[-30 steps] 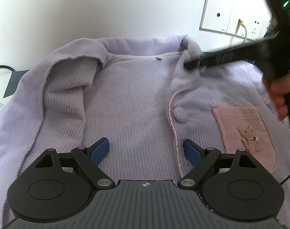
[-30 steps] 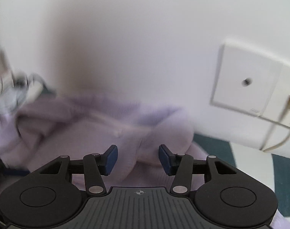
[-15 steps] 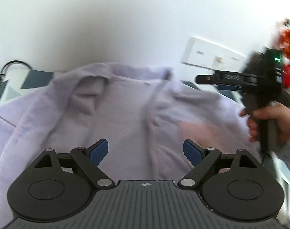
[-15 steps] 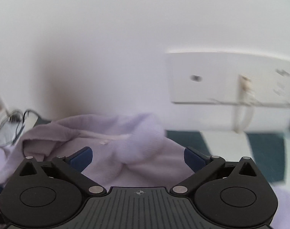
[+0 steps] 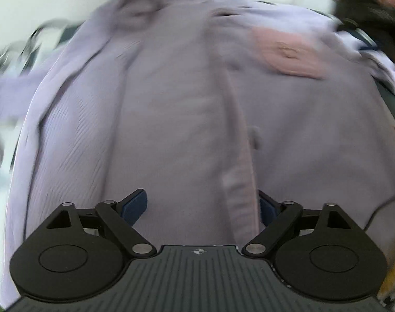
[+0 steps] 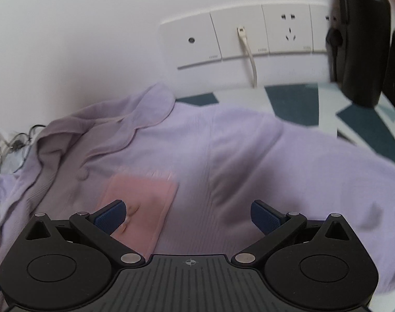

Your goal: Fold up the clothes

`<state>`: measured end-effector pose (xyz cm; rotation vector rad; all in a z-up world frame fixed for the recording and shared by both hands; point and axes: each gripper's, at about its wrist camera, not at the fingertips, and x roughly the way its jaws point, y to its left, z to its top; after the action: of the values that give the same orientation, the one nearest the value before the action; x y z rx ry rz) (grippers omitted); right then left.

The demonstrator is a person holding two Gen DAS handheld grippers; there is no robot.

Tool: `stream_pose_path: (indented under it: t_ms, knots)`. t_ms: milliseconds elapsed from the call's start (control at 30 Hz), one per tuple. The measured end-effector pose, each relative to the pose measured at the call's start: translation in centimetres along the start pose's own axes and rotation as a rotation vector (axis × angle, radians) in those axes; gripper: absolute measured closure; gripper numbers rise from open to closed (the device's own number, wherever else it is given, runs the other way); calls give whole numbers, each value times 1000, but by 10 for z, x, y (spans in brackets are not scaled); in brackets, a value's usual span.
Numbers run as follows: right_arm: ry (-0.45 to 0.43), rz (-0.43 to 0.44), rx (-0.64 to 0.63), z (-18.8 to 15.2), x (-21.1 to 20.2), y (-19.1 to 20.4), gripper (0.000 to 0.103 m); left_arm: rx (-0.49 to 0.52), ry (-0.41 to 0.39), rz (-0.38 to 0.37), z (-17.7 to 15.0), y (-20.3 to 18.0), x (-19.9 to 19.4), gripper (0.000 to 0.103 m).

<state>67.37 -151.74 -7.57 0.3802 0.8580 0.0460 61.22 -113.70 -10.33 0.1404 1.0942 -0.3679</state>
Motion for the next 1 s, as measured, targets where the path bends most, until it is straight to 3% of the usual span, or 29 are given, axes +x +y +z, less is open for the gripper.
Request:
stream_pose_path:
  t_ms: [167,300,467,667,833,1000]
  knots:
    - [4,50,5,-10,-19,1,1,-258,-57,-9,-12,22,-17,12]
    - [12,122,-11,-19,-37,-1,1,-348,-107,88,-32,19,-25,11]
    - [-11,185,21,-36,-67,-10,1,-285,-102,244,-36,-2,-5,0]
    - [-1,198,27,-49,-91,-13,1,-351,-93,257,-39,-1,-13,0]
    - [-17,220,-13,-30,-113,0,1,-337,-240,233,-62,4,-60,1]
    - [-37,230,-79,11,-112,42,1,-309,-329,269,-81,63,-101,1]
